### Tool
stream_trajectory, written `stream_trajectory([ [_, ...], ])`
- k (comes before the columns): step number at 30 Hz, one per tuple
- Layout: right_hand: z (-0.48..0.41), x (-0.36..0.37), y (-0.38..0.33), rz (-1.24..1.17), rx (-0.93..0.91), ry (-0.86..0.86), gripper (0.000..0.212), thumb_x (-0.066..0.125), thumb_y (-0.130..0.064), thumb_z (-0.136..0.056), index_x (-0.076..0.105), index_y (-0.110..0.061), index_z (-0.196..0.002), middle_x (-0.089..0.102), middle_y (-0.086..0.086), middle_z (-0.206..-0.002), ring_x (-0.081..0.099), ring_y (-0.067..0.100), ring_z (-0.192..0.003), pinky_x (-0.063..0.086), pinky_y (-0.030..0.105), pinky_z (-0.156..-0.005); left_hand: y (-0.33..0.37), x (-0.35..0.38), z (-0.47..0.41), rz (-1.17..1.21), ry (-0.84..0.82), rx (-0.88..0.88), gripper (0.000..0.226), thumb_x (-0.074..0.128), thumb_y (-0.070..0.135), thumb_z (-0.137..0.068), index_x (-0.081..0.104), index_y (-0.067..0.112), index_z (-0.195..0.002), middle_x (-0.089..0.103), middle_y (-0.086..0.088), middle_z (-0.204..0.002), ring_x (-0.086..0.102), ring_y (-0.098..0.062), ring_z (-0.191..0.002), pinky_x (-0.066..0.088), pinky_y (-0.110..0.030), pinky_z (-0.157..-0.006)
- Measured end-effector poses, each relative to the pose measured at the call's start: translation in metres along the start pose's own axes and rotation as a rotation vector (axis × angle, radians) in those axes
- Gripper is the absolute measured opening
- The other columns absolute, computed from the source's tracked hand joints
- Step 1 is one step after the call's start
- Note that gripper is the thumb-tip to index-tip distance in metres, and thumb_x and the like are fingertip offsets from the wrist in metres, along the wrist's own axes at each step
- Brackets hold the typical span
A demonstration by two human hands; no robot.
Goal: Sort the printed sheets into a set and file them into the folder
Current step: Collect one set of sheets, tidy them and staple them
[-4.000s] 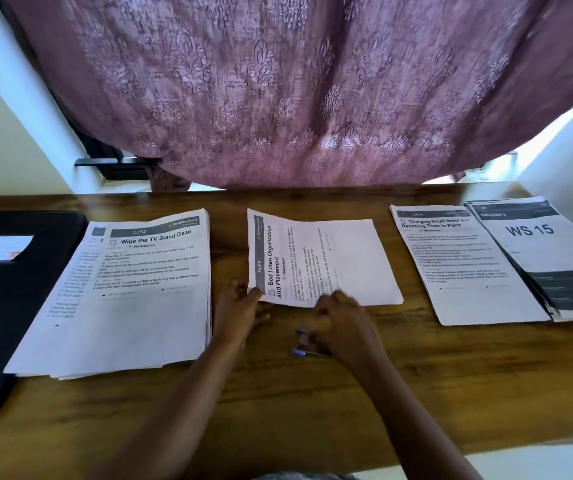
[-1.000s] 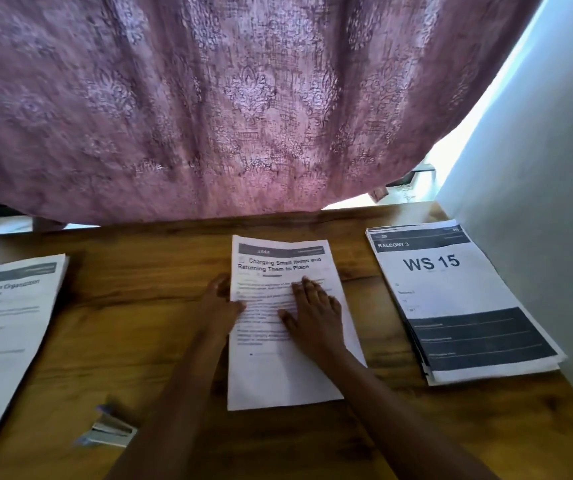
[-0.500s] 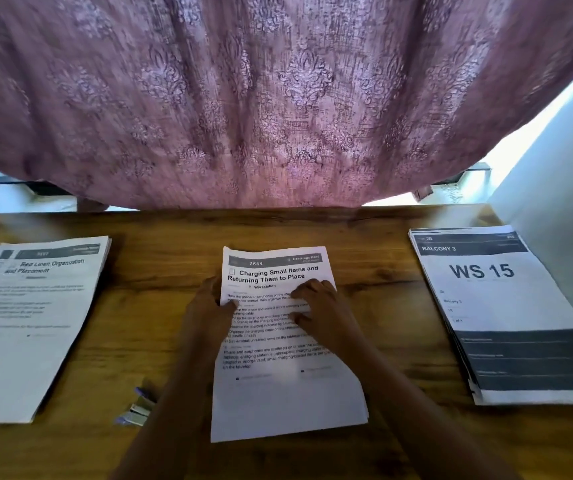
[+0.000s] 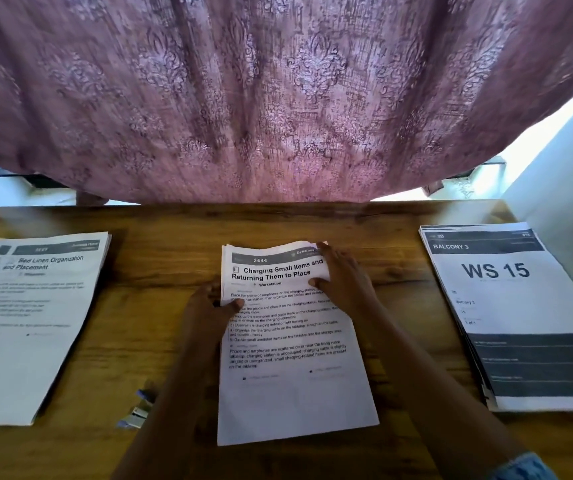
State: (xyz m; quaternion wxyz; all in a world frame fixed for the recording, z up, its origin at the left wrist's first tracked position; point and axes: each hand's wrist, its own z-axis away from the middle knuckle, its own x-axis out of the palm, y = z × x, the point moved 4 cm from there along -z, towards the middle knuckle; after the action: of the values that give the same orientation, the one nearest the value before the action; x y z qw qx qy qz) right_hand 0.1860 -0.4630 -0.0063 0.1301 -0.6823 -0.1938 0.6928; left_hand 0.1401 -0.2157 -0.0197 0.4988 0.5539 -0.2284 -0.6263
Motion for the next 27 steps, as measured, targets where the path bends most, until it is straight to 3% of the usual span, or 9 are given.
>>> stream_trajectory([
  [6, 0.025, -0.006, -0.002, -0.465, 0.148, 0.264, 0.071, 0.072, -0.019, -0.081, 0.036, -0.026, -0.142, 0.057, -0.003, -0.122, 0.056, 0.016, -0.105, 0.045, 0.028, -0.080, 0.008, 0.002, 0.006, -0.075, 0.074, 0.023, 0.059, 0.077, 0.023, -0.080, 0.051, 0.018, -0.132, 0.067, -0.004, -0.120, 0.067, -0.017, -0.089, 0.053, -0.025, -0.064],
  [11, 0.043, -0.005, -0.017, -0.123, -0.158, 0.312, 0.070, 0.063, -0.019, -0.090, 0.024, -0.023, -0.149, 0.066, 0.010, -0.117, 0.064, 0.025, -0.097, 0.053, 0.036, -0.076, 0.034, 0.016, 0.017, -0.533, 0.218, 0.441, 0.102, 0.077, 0.037, -0.076, 0.012, 0.025, -0.153, 0.024, -0.012, -0.156, 0.025, -0.034, -0.142, 0.032, -0.050, -0.109],
  [13, 0.051, -0.004, -0.023, 0.001, -0.388, 0.376, 0.064, 0.060, -0.023, -0.086, 0.032, -0.017, -0.144, 0.072, 0.004, -0.103, 0.068, 0.021, -0.087, 0.055, 0.034, -0.069, 0.045, 0.027, 0.011, -0.583, 0.090, 0.647, 0.098, 0.071, 0.043, -0.081, 0.007, 0.028, -0.153, 0.009, -0.006, -0.161, 0.003, -0.030, -0.148, 0.008, -0.049, -0.117],
  [15, 0.056, -0.003, -0.023, 0.116, -0.508, 0.378, 0.056, 0.046, -0.038, -0.088, 0.039, -0.016, -0.139, 0.072, -0.001, -0.104, 0.068, 0.017, -0.089, 0.053, 0.030, -0.072, 0.051, 0.035, 0.005, -0.643, -0.006, 0.827, 0.077, 0.067, 0.041, -0.086, 0.025, 0.030, -0.150, 0.012, -0.002, -0.161, 0.001, -0.028, -0.148, -0.002, -0.050, -0.115],
  [18, 0.058, -0.003, -0.017, -0.171, -0.431, 0.202, 0.060, 0.027, -0.056, -0.095, 0.048, -0.017, -0.135, 0.068, -0.004, -0.115, 0.060, 0.004, -0.102, 0.044, 0.025, -0.086, 0.056, 0.033, 0.004, -0.667, -0.013, 1.008, 0.031, 0.057, 0.033, -0.087, 0.065, 0.027, -0.117, 0.054, -0.003, -0.139, 0.037, -0.030, -0.137, 0.010, -0.054, -0.112],
  [21, 0.036, -0.011, -0.006, -0.481, -0.198, 0.200, 0.052, 0.029, -0.051, -0.099, 0.061, -0.015, -0.117, 0.068, -0.003, -0.106, 0.060, -0.001, -0.091, 0.050, 0.025, -0.082, 0.056, 0.024, 0.010, -0.543, -0.058, 1.079, 0.025, 0.051, 0.028, -0.084, 0.073, 0.019, -0.094, 0.069, -0.004, -0.114, 0.053, -0.026, -0.119, 0.030, -0.054, -0.105],
  [23, 0.015, -0.011, -0.003, -0.281, -0.204, 0.088, 0.039, 0.048, -0.041, -0.096, 0.057, -0.014, -0.122, 0.064, 0.005, -0.115, 0.060, 0.014, -0.100, 0.050, 0.042, -0.089, 0.051, 0.018, 0.016, -0.497, -0.068, 1.128, 0.015, 0.063, 0.017, -0.079, 0.073, 0.016, -0.089, 0.069, -0.006, -0.111, 0.049, -0.023, -0.118, 0.036, -0.052, -0.100],
  [25, 0.001, 0.001, -0.003, -0.031, -0.259, -0.134, 0.071, 0.053, -0.052, -0.087, 0.036, -0.013, -0.143, 0.042, 0.008, -0.145, 0.039, 0.022, -0.132, 0.029, 0.045, -0.112, 0.042, 0.015, 0.020, -0.493, -0.080, 1.122, 0.031, 0.078, -0.001, -0.064, 0.073, 0.016, -0.089, 0.068, -0.007, -0.114, 0.046, -0.023, -0.119, 0.041, -0.056, -0.097],
  [27, -0.003, 0.010, -0.003, 0.075, -0.269, -0.274, 0.092, 0.051, -0.063, -0.083, 0.014, -0.014, -0.151, 0.019, 0.006, -0.157, 0.015, 0.020, -0.145, 0.009, 0.043, -0.118, 0.033, 0.011, 0.023, -0.484, -0.087, 1.097, 0.046, 0.082, -0.008, -0.056, 0.070, 0.020, -0.091, 0.066, -0.006, -0.115, 0.046, -0.022, -0.119, 0.046, -0.058, -0.094],
])
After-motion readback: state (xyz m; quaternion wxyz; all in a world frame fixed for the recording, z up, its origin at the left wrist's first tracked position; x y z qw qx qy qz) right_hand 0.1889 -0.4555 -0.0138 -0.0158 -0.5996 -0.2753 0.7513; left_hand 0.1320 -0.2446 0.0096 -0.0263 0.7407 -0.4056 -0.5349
